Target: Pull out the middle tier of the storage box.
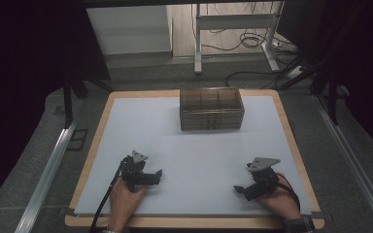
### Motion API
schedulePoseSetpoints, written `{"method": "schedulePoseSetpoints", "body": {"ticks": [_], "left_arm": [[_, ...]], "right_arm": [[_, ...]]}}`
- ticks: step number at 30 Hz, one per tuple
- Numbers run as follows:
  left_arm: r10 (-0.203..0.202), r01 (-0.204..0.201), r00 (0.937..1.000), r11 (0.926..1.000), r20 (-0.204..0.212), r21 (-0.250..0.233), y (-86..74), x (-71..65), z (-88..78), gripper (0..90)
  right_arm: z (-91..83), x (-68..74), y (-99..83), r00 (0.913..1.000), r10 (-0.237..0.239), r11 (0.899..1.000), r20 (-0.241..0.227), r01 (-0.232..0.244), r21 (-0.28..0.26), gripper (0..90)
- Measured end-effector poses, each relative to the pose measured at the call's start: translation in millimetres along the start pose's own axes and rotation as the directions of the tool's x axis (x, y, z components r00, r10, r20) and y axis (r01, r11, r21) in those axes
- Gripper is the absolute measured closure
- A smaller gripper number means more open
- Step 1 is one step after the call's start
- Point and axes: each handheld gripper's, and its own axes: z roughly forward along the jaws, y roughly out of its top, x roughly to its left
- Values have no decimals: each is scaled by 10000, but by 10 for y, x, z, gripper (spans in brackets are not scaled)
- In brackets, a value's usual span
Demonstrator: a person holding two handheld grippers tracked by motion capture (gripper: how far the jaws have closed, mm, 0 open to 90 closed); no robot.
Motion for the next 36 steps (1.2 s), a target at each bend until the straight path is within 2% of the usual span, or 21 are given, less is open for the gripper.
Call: {"method": "schedulePoseSetpoints", "body": {"ticks": [5, 10, 25, 33, 36], "left_arm": [[-1, 1, 10000, 10000, 1, -1, 0, 0, 0, 0], [-8, 8, 10000, 10000, 4, -1, 0, 0, 1, 0], [0, 0, 10000, 10000, 1, 1, 0, 0, 0, 0], [-1, 1, 10000, 10000, 2, 2, 0, 0, 0, 0], [1, -1, 10000, 10000, 1, 3, 0, 0, 0, 0]], "right_arm": [[-10, -5, 0, 10000, 49, 10000, 40, -48, -32, 28], [-37, -15, 1, 9999, 126, 9999, 108, -125, -77, 86], [-101, -2, 129, 9990, -392, 9992, 207, 390, 69, 169], [-96, 14, 220, 9968, -615, 9981, 517, 612, 63, 184], [-96, 9, 257, 9939, -791, 9969, 773, 787, 86, 208]]}}
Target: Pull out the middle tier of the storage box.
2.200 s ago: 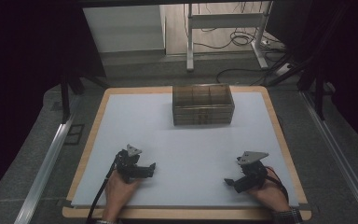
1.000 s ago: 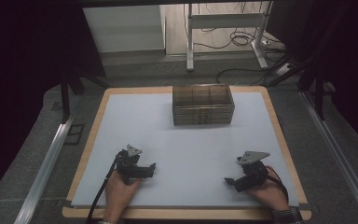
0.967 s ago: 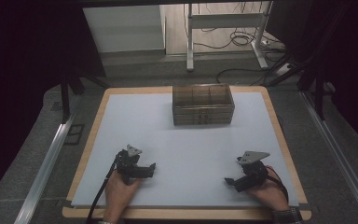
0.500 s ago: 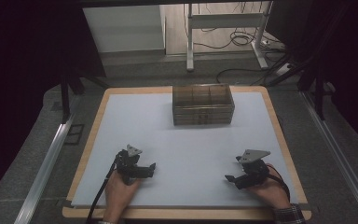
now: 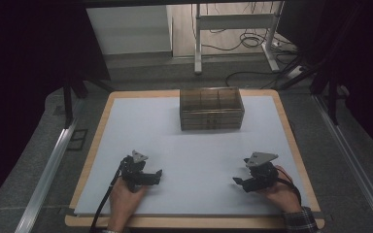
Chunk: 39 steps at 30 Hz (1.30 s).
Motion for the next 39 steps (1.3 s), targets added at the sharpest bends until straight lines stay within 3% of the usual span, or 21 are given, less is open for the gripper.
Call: {"method": "schedulePoseSetpoints", "body": {"ticks": [13, 25, 29, 34, 39], "left_arm": [[-5, 5, 10000, 10000, 2, -2, 0, 0, 0, 0], [-5, 5, 10000, 10000, 1, 0, 0, 0, 0, 0], [-2, 2, 10000, 10000, 1, 0, 0, 0, 0, 0], [-6, 6, 10000, 10000, 1, 0, 0, 0, 0, 0], [-3, 3, 10000, 10000, 2, 0, 0, 0, 0, 0]], "right_arm": [[52, -10, 122, 9963, -693, 9975, 501, 685, 185, 245], [136, -19, 231, 9849, -1391, 9900, 1033, 1361, 362, 313], [170, -31, 258, 9833, -1404, 9898, 1160, 1365, 406, 332], [204, -45, 294, 9772, -1647, 9862, 1337, 1608, 398, 370], [246, -43, 343, 9642, -2102, 9776, 1617, 2058, 438, 423]]}}
